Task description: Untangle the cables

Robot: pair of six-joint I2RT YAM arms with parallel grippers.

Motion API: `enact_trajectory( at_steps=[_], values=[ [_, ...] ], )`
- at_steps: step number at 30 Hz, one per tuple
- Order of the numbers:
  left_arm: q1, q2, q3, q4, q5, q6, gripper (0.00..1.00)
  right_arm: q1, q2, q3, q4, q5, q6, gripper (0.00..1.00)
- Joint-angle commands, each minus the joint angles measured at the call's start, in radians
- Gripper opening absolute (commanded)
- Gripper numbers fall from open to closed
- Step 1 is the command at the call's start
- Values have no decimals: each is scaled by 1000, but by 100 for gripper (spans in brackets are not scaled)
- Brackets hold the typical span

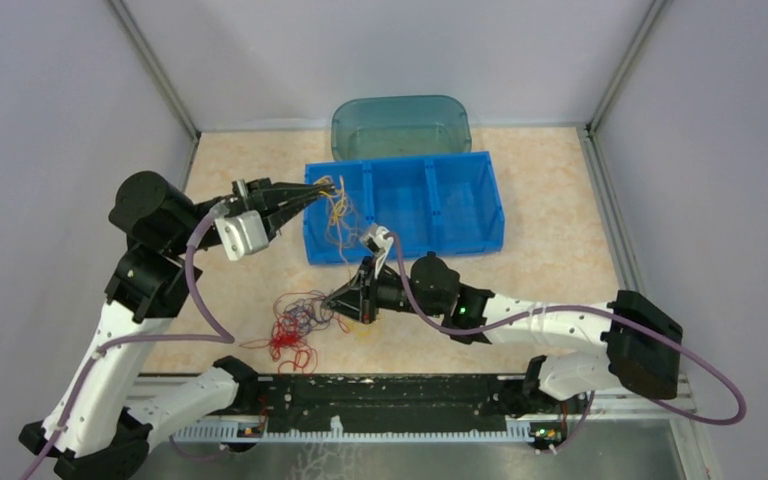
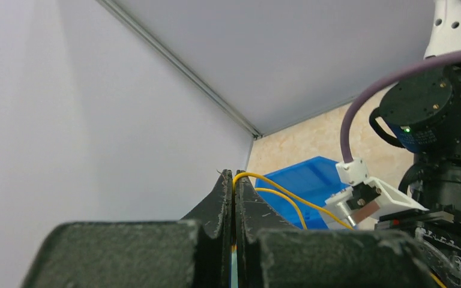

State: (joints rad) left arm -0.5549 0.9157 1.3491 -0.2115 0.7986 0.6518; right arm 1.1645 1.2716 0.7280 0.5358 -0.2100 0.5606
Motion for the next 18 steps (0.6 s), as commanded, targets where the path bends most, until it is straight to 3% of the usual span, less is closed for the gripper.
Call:
enact_trajectory(
  at_steps=[1,18],
  values=[
    [-4,10,57,89,-13,-24,0,-15,-9,-30,79,0,20,9],
    [-4,64,155,255,-157,78,0,-55,54,-212,147,95,34,12]
  ],
)
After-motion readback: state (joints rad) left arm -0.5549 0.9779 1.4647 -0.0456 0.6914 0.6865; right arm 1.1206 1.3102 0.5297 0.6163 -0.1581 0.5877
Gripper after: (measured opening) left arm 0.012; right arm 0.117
